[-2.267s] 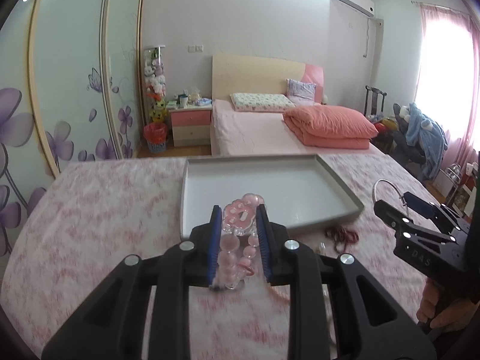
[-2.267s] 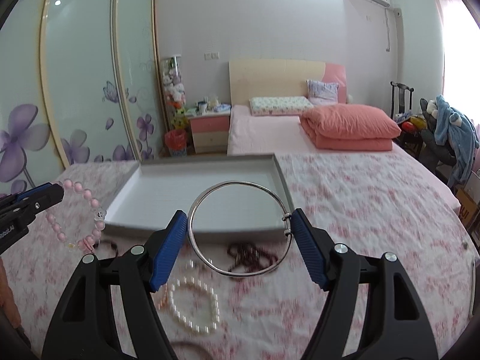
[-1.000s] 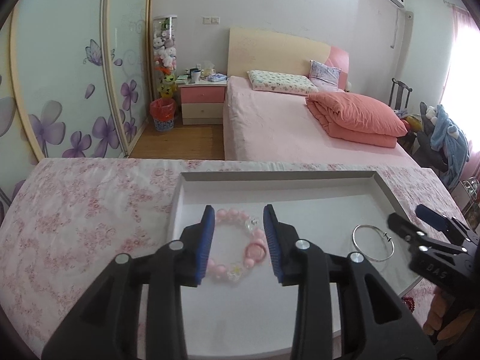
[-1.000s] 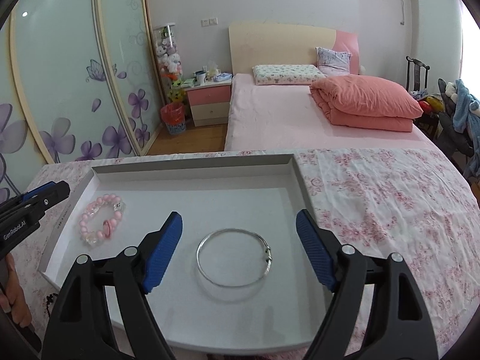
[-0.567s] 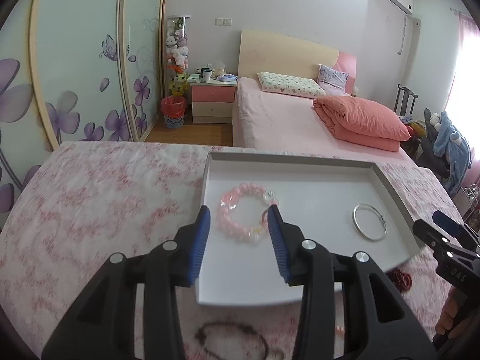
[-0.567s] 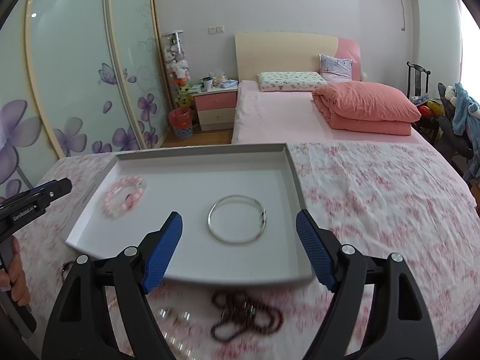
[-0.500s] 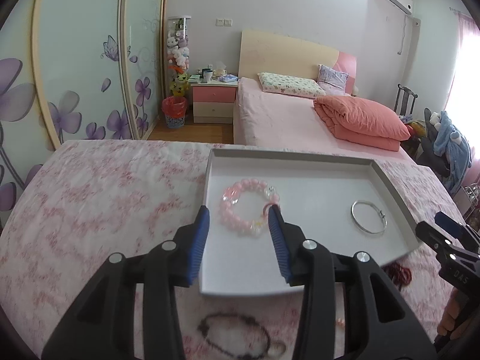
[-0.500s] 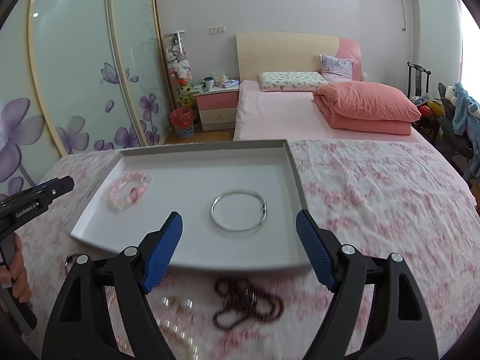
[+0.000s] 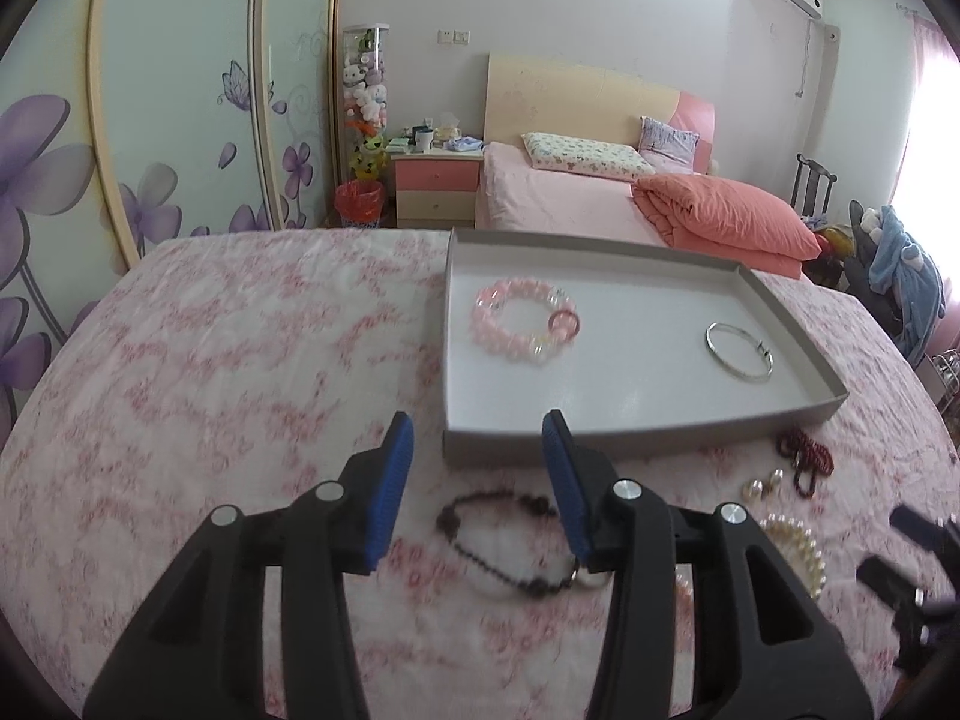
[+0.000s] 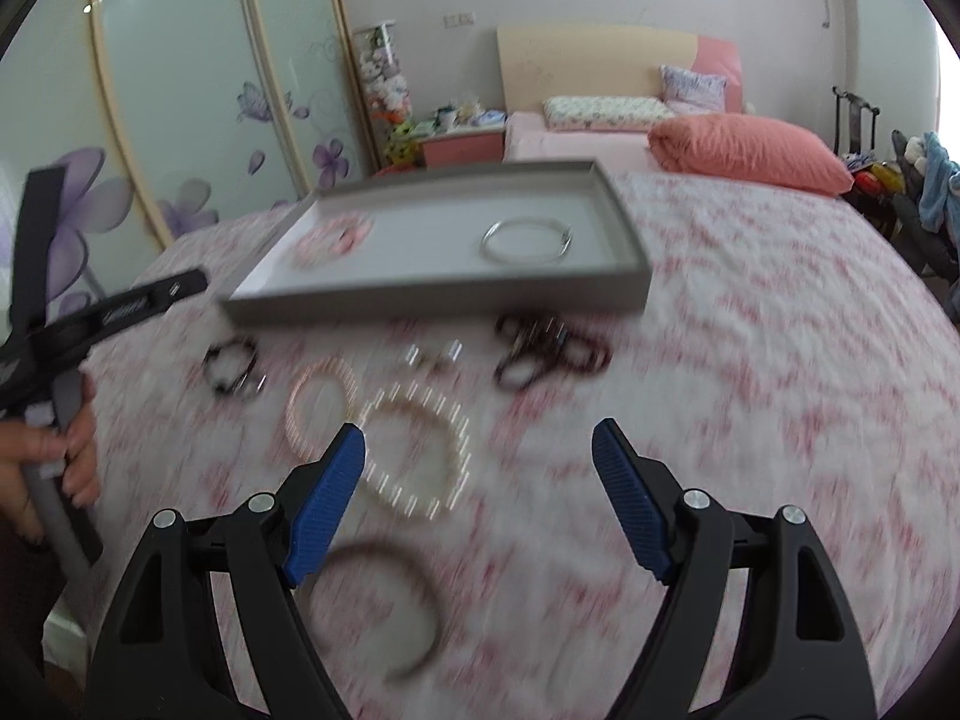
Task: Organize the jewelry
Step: 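Move the left gripper to the black beaded bracelet while the right gripper reaches the gray cuff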
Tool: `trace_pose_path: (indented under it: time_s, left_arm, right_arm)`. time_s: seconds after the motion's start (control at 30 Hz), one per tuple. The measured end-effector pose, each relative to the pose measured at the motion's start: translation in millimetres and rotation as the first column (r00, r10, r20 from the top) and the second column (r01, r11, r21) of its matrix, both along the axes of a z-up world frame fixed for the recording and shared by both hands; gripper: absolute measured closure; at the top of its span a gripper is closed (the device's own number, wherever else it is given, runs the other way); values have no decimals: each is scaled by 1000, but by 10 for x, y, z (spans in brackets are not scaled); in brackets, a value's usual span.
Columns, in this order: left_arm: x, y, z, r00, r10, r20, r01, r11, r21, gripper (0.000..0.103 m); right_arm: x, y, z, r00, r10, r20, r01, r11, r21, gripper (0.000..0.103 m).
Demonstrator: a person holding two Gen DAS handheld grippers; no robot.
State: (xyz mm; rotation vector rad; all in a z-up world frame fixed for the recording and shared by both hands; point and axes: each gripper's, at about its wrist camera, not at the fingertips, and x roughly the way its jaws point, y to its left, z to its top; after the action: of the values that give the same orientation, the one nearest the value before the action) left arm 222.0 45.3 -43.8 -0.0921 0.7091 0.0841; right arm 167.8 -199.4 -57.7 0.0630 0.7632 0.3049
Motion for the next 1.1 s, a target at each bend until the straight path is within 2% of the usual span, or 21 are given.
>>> trace_pose_path:
  time_s: [0.17,0.37,0.57,0.6,0.63,0.67,0.9,1.1]
  left_arm:
    - [-81,7,-61,1000,6,-12,-6,1000,3,58]
    - [-107,-39,-67,1000,-4,-17,4,1000,14,57]
    - [-120,-87,-81,1000,-12,-20,13,1000,28,54]
    - [-121,-95,-90,1000,-14,-22,15,999,30,54]
    - [-123,-99,-97,1000,-15,-25,15,999,30,54]
    - [-123,-99,-109,999,-15,-28,16,999,30,54]
    - [-146,-40,-158,999,-7,-43,9,1000,29,53]
    - [-182,75,-164,999,13,-50,-12,1000,24,50]
  right_arm:
    - [-241,153,-121,998,45,-33,-46,999,-27,24]
    - [-287,305,-275,994,59,-89,-66,995,-74,20]
    - [-361,380,-353,994,65,-89,-77,987,-144,18]
    - [-381,392,-359,994,69,-81,-81,984,-156,22]
    - [-404,386,-357,994,78,-72,-88,985,-150,32]
    - [-420,373,-346,995,74,-65,-83,984,-155,35]
    - [-296,64,-342,996,-20,-88,5,987,-162,35]
    - [46,-266,-335,983,-140,-118,119,978,-173,35]
